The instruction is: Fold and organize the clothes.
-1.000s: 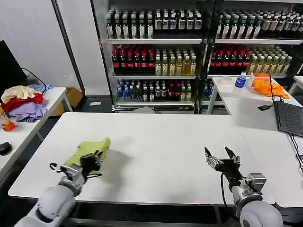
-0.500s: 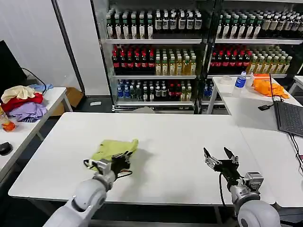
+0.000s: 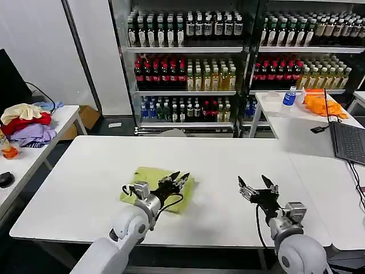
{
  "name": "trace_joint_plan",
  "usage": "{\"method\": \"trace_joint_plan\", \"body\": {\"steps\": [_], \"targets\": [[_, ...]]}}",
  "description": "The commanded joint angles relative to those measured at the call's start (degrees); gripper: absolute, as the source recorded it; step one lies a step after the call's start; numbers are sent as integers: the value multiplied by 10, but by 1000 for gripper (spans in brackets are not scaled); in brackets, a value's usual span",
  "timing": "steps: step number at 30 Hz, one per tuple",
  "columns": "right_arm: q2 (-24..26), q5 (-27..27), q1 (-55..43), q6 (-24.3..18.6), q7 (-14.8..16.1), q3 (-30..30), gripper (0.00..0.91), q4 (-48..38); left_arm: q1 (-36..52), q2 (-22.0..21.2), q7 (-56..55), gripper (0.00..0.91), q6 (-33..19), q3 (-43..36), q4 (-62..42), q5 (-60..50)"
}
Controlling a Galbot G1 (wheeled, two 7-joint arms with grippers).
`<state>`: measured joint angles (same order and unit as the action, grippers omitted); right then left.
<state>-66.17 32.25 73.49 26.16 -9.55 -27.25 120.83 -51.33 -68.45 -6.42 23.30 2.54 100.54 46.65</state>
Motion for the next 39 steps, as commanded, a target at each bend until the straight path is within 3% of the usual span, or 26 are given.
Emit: {"method": "trace_joint_plan", "body": {"steps": [1,5,12,21,29,30,31,32,33,34,39], "targets": [[-28,18,-127,6,-1,110,907,-118,-43,49,-13,907,-30,60,52,105],[-49,36,-165,10,-3,136,907,-154,-97,85,-19,907,-40,131,61,38],[-144,51,-192,8,-28,199,907,-237,-171,95,-33,907,-39,235,80,43],[-184,45,-190,17,-65,232,907,-266,-194,87,-43,907,-43,249,86,41],[-179,74,-217,38,-86,246,907,-281,-196,85,-44,907,-42,245,89,38],[-180,77,-219,43,-90,242,846,-283,-196,85,-45,907,-42,245,90,38],[-181,78,-219,43,-93,238,645,-284,-197,85,-45,907,-42,246,91,38],[-183,83,-219,43,-96,232,272,-284,-197,84,-47,907,-41,247,91,38],[-184,87,-219,42,-98,229,50,-284,-198,83,-49,907,-40,247,91,39],[-183,88,-218,40,-97,227,0,-284,-198,84,-49,907,-40,247,91,40],[-179,95,-221,33,-94,228,0,-284,-199,81,-49,907,-39,246,89,39]]}}
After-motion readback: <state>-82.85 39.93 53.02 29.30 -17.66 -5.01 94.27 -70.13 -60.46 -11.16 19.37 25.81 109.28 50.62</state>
